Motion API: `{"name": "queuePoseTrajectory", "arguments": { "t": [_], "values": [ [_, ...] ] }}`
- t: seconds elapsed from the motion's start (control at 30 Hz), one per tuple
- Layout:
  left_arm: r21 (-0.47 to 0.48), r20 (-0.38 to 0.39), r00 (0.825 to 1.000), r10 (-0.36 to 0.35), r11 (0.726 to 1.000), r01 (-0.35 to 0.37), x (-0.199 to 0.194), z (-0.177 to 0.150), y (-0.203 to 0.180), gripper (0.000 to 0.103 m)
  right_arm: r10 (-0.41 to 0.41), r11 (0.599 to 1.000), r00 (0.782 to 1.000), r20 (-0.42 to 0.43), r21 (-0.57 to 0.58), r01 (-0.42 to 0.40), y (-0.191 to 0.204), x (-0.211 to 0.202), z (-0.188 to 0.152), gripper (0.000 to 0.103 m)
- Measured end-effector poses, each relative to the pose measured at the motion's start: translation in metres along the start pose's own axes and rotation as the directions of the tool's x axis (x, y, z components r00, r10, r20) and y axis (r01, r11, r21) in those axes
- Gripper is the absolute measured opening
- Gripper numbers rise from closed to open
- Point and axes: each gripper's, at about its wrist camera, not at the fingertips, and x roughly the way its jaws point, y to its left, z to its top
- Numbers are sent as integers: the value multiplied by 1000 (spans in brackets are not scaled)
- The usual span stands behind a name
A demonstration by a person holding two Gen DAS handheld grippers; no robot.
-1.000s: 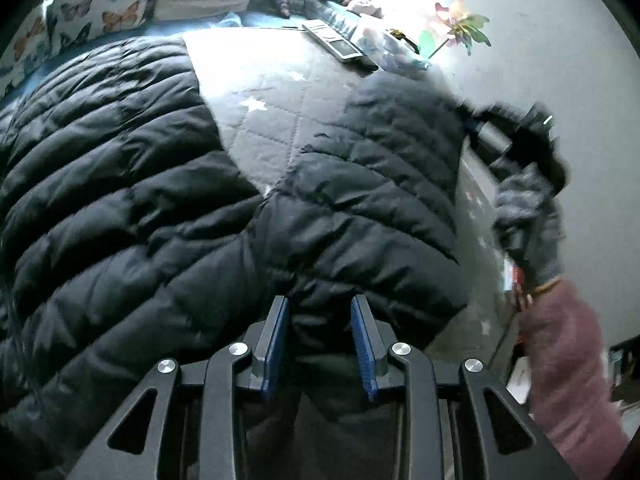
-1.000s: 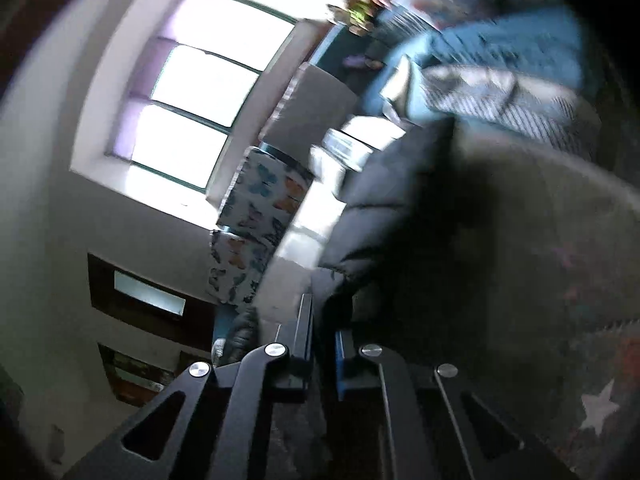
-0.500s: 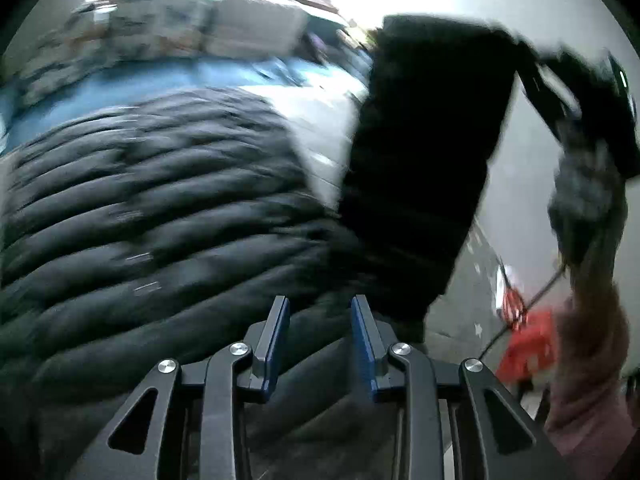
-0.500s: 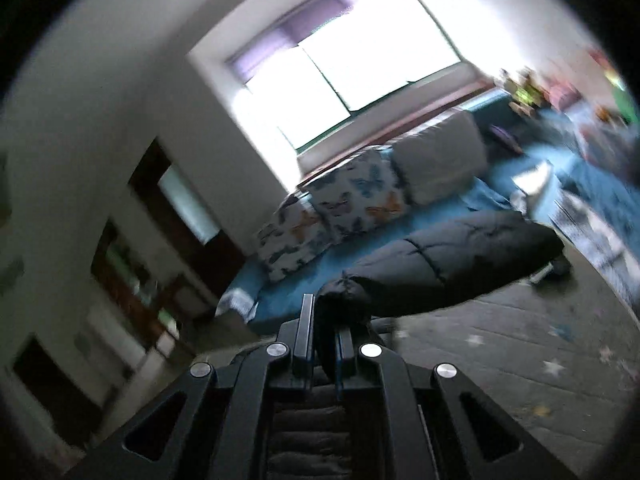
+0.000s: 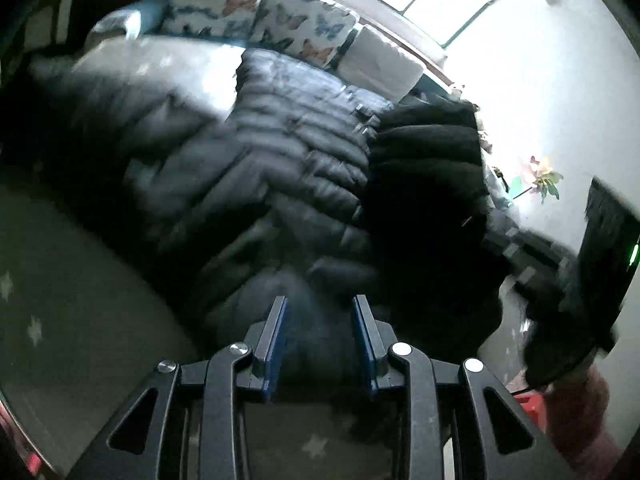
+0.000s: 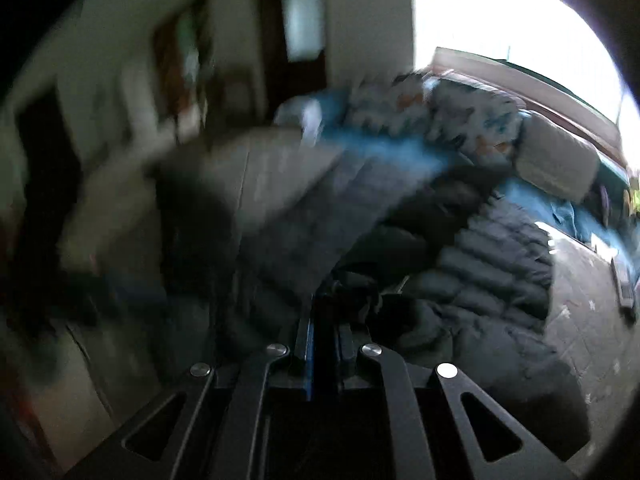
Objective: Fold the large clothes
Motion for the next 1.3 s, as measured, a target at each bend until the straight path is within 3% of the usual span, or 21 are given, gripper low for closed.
{"name": "queuePoseTrajectory", "arguments": {
  "t": [0.1,0.23,0.43,0.53,0.67,0.83,0.97,1.03,1.1,1.17,1.3],
  "values": [
    [-31,-14,1000,-22,999,21,7,-16,13,35,-37,998,998,-45,-55,34,22,14,-18,19],
    [-34,8,998,-59,998,59,8,-21,12,35,-21,998,998,-64,-62,17,19,5,-21,22],
    [-32,28,998,-56,998,57,11,-9,4,35,82,997,996,21,-8,-82,12,-44,-18,26],
    [-46,35,998,-58,997,60,6,-2,5,35,104,992,991,87,70,-110,-23,-77,-24,32],
    [-57,73,997,-12,998,16,-8,11,14,35,-38,975,997,70,219,22,-94,-93,-32,35],
    [-42,170,985,-14,999,21,-45,30,0,35,-120,876,993,-3,471,107,-204,-74,-56,35],
    [23,177,982,-62,998,59,-47,52,-33,35,-19,819,1000,-2,574,17,-225,-43,-83,35],
    [52,155,985,-80,996,72,-36,60,-49,35,-33,852,998,-51,521,55,-208,-25,-93,35],
    [101,117,990,-79,993,67,-15,68,-71,35,-106,890,986,-131,429,153,-186,-3,-105,34],
    [138,74,995,-69,989,58,10,72,-87,35,-153,903,979,-137,384,194,-176,6,-114,34],
    [147,6,1000,-22,989,21,57,70,-93,35,-203,903,970,-132,358,238,-171,-11,-94,34]
  ]
}}
